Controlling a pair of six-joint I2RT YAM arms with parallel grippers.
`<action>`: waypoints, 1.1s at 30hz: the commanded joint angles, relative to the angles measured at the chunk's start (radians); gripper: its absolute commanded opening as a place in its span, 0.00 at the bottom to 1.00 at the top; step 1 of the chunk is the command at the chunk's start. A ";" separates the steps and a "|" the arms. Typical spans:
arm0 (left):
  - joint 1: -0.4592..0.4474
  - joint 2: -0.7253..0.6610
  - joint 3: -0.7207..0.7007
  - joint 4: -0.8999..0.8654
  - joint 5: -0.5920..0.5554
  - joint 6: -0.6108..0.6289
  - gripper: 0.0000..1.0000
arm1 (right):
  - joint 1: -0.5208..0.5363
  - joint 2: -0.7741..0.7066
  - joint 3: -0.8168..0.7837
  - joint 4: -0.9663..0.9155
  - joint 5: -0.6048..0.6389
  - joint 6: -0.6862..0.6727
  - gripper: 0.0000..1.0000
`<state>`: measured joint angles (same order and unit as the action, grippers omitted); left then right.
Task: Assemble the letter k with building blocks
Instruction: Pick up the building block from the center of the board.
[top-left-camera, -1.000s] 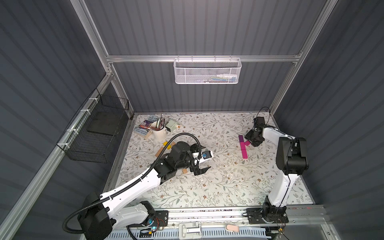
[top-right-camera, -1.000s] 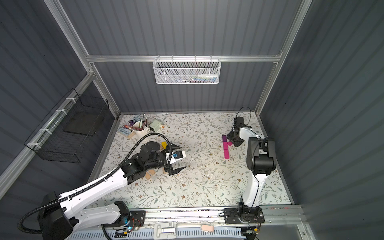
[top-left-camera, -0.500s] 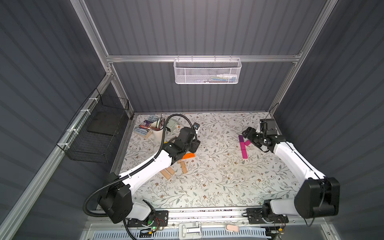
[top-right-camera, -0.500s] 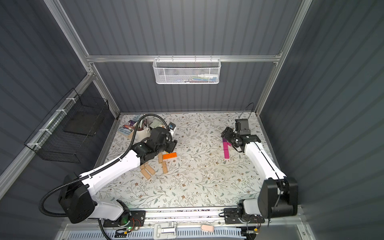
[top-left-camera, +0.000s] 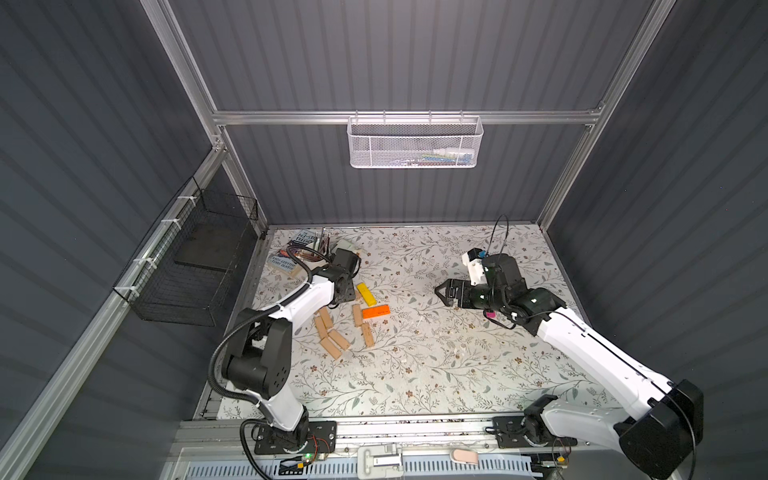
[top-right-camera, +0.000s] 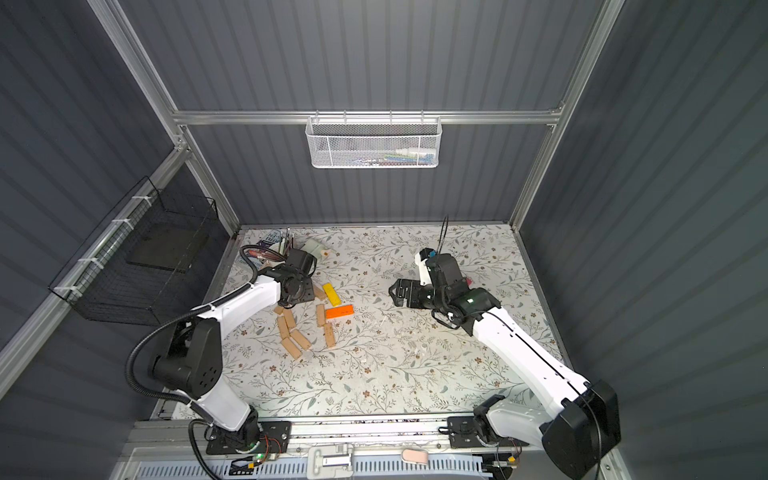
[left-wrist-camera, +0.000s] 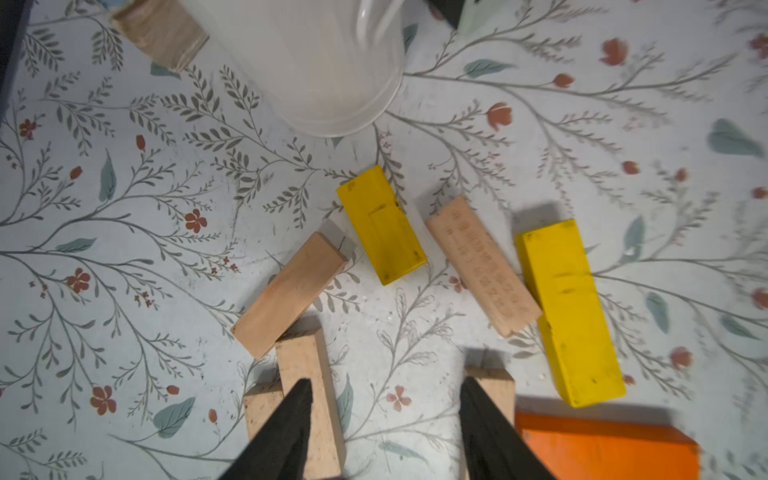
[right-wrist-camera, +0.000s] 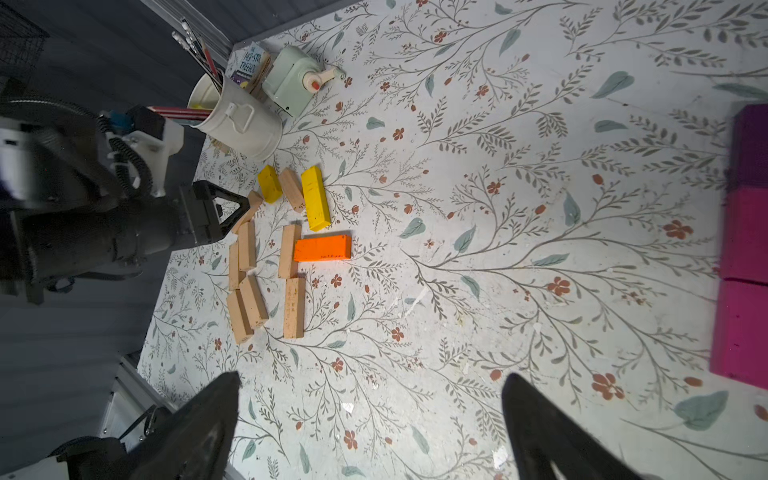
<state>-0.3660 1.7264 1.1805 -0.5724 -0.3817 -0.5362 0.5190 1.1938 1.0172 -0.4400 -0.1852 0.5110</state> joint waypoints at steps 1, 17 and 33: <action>0.030 0.058 0.055 -0.019 -0.042 -0.057 0.56 | 0.003 -0.013 0.027 -0.019 0.028 -0.038 0.99; 0.073 0.196 0.108 0.081 0.032 -0.028 0.51 | 0.004 -0.039 0.030 -0.016 0.090 -0.040 0.99; 0.081 0.251 0.102 0.129 0.059 0.004 0.32 | 0.004 -0.032 0.024 -0.027 0.105 -0.030 0.99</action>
<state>-0.2928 1.9572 1.2766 -0.4393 -0.3405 -0.5400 0.5190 1.1683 1.0283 -0.4423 -0.1001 0.4824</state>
